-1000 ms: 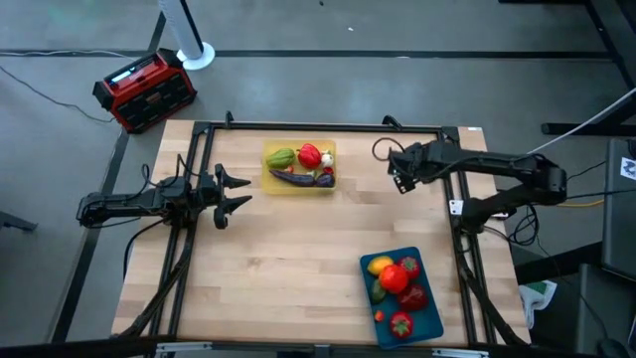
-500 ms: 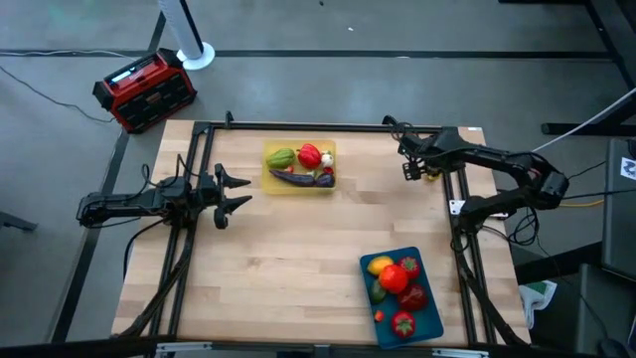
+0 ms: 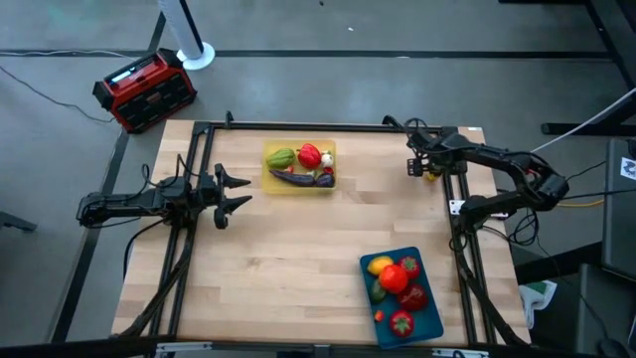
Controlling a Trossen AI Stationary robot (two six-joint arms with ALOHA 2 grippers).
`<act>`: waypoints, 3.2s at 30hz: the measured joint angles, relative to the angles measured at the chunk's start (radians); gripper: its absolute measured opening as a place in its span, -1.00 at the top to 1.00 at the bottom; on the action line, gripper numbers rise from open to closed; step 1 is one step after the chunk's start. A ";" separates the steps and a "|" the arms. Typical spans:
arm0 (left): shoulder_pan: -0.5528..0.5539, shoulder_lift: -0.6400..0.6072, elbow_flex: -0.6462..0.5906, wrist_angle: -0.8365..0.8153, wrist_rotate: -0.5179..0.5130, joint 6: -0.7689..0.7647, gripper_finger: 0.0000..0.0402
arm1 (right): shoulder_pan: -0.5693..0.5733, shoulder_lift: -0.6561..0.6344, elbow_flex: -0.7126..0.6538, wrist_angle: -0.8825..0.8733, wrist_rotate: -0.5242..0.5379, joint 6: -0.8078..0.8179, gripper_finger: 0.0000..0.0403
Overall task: Sort produce into baskets
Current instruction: Put the yellow lemon into the blue bin
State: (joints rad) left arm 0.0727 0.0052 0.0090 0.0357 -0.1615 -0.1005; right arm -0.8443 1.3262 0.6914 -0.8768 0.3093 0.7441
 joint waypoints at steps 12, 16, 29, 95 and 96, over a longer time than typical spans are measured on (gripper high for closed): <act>0.000 0.000 0.000 0.000 0.000 -0.001 -0.11 | -0.034 0.000 -0.039 0.062 -0.034 0.000 -0.35; 0.000 0.000 0.000 0.000 0.000 0.000 -0.11 | -0.034 0.000 -0.039 0.061 -0.034 0.000 -0.12; 0.000 0.000 0.000 0.000 0.000 0.000 -0.11 | -0.033 -0.020 -0.037 0.018 -0.116 -0.122 0.07; 0.000 0.000 0.000 0.000 0.000 -0.009 -0.11 | 1.705 -0.176 -0.038 0.719 -0.245 0.549 0.09; 0.000 0.000 0.000 0.000 0.000 -0.008 -0.11 | 1.705 -0.167 -0.038 0.719 -0.261 0.565 0.09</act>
State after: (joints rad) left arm 0.0730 0.0052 0.0090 0.0353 -0.1616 -0.1089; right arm 0.8608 1.1594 0.6537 -0.1577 0.0482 1.3087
